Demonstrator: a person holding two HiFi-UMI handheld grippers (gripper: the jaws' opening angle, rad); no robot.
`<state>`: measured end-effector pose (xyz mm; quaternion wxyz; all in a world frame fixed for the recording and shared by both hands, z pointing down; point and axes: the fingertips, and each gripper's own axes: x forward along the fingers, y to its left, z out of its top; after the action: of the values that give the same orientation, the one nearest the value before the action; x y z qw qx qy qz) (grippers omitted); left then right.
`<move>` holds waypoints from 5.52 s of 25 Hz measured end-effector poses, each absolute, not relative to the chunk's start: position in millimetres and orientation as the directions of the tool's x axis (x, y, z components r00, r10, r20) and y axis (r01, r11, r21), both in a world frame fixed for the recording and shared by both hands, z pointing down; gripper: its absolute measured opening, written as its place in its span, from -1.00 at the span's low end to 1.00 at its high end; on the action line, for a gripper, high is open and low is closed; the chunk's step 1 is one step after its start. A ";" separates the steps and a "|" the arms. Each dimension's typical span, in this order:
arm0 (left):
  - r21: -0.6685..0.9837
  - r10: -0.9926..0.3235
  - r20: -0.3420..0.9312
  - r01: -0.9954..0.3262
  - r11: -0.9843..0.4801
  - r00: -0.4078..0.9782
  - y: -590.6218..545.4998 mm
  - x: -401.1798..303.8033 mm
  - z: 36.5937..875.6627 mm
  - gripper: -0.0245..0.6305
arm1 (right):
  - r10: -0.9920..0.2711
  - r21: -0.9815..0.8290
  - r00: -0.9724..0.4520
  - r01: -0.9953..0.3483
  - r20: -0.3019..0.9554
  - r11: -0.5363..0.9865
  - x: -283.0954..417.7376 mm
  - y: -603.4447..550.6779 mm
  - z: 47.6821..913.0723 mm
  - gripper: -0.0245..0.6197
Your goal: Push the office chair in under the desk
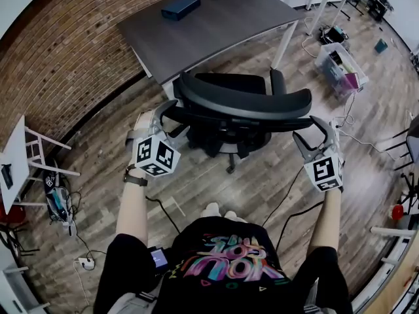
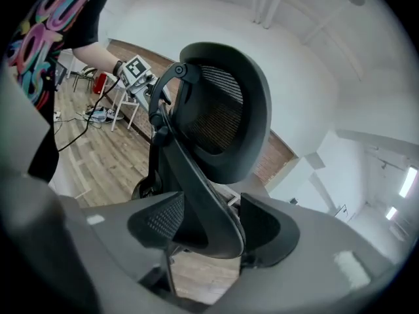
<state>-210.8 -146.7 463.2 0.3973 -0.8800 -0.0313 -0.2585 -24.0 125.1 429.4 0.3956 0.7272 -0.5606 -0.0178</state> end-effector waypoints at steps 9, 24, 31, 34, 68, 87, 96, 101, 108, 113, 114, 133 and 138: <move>-0.725 -0.160 0.489 0.297 -0.622 0.857 -156.5 -202.0 471.4 0.04 | -0.781 0.664 0.423 -0.748 0.460 -0.014 -16.8 116.7 448.2 -0.19; -0.759 -0.083 0.440 0.322 -0.566 0.894 -142.4 -195.5 466.4 -0.21 | -0.816 0.655 0.411 -0.754 0.407 -0.053 -6.1 131.5 447.0 -0.19; -0.763 -0.073 0.433 0.322 -0.560 0.899 -145.6 -192.8 464.1 -0.21 | -0.819 0.642 0.418 -0.762 0.394 -0.081 -3.7 126.7 444.2 -0.18; -0.757 -0.072 0.439 0.326 -0.566 0.896 -144.2 -189.4 465.9 -0.20 | -0.820 0.637 0.416 -0.767 0.394 -0.084 -0.5 128.1 445.4 -0.18; -0.749 -0.237 0.440 0.208 -0.629 0.866 -148.7 -3.2 461.6 -0.20 | -0.892 0.615 0.270 -0.789 0.363 0.011 237.2 78.4 438.0 -0.11; -0.741 -0.296 0.437 0.153 -0.654 0.849 -178.4 59.0 458.4 -0.21 | -0.897 0.592 0.206 -0.803 0.392 0.074 314.4 28.7 432.7 -0.11; -0.735 -0.324 0.416 0.104 -0.670 0.850 -194.3 80.4 457.7 -0.21 | -0.896 0.581 0.171 -0.806 0.411 0.113 341.5 3.1 437.8 -0.11; -0.727 -0.342 0.431 0.097 -0.679 0.835 -207.8 97.1 454.4 -0.21 | -0.897 0.574 0.140 -0.806 0.419 0.142 366.0 -20.8 437.0 -0.11; -0.746 -0.380 0.414 0.069 -0.662 0.827 -245.4 113.3 459.9 -0.21 | -0.898 0.581 0.099 -0.791 0.430 0.191 396.3 -73.9 439.5 -0.11; -0.731 -0.403 0.415 0.035 -0.681 0.816 -258.4 124.6 455.8 -0.22 | -0.892 0.573 0.057 -0.785 0.449 0.238 414.5 -105.3 440.5 -0.11; -0.731 -0.406 0.413 0.030 -0.682 0.815 -260.3 127.4 455.9 -0.22 | -0.892 0.573 0.052 -0.783 0.449 0.242 419.0 -109.8 440.2 -0.11; -0.735 -0.574 0.423 -0.105 -0.670 0.701 -278.1 176.4 461.8 -0.22 | -0.901 0.589 -0.165 -0.707 0.402 0.392 494.4 -191.6 443.1 -0.10; -0.726 -0.603 0.434 -0.137 -0.674 0.669 -283.7 185.2 462.8 -0.22 | -0.896 0.593 -0.218 -0.685 0.387 0.423 508.1 -212.1 443.6 -0.10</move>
<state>185.2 -283.7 462.8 0.3397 -0.8481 0.2182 -0.3432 508.1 -212.1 443.6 0.3530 0.5161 -0.7661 -0.1491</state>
